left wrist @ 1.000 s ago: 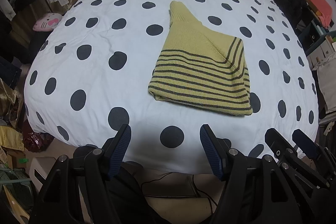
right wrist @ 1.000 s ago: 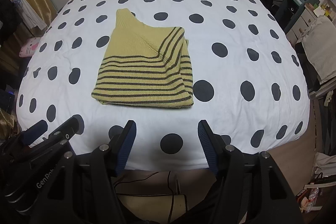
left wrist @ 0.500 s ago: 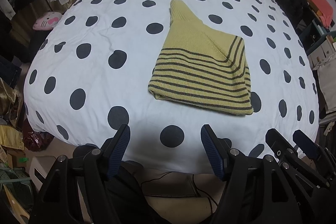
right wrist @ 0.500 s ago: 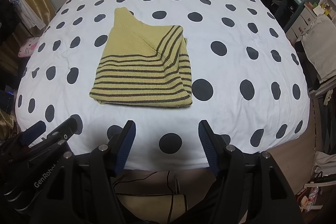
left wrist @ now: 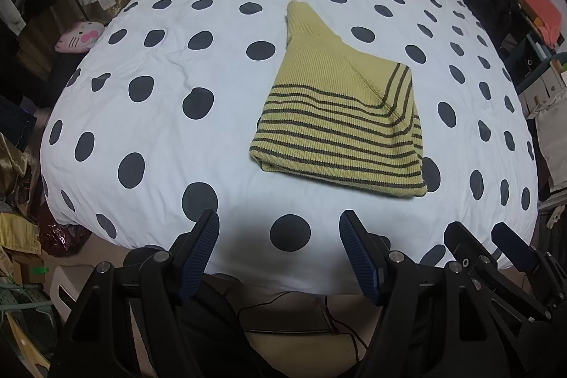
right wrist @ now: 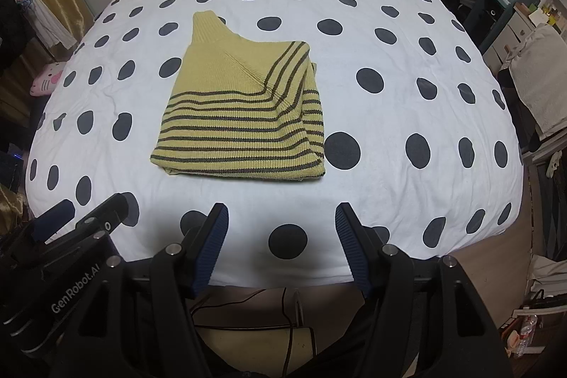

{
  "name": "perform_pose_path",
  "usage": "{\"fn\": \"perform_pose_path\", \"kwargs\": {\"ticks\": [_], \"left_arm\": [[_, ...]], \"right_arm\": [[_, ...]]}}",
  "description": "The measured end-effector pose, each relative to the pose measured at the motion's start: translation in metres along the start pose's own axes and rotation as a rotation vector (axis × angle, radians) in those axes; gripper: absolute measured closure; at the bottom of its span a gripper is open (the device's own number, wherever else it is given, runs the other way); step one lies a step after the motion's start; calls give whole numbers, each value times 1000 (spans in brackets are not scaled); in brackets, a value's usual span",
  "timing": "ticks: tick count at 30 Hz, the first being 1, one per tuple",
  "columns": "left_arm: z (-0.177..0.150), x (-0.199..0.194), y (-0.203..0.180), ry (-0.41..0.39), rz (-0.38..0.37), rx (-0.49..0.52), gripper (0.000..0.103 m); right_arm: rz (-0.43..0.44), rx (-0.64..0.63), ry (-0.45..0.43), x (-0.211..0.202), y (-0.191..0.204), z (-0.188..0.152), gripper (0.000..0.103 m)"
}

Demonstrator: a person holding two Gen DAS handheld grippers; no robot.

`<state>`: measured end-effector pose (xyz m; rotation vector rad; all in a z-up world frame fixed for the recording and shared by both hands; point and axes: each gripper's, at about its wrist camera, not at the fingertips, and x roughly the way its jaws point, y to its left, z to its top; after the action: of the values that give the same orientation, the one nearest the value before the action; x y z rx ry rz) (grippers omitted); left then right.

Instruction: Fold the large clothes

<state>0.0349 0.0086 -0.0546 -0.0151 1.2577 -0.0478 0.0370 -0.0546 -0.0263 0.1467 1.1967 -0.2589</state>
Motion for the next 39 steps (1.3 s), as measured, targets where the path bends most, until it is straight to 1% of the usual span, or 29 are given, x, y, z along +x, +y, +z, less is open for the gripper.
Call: {"fn": "perform_pose_path", "kwargs": {"ticks": [33, 39], "left_arm": [[-1, -3, 0, 0, -4, -3, 30], [-2, -7, -2, -11, 0, 0, 30]], "right_arm": [[0, -5, 3, 0, 0, -1, 39], [-1, -5, 3, 1, -1, -2, 39]]}}
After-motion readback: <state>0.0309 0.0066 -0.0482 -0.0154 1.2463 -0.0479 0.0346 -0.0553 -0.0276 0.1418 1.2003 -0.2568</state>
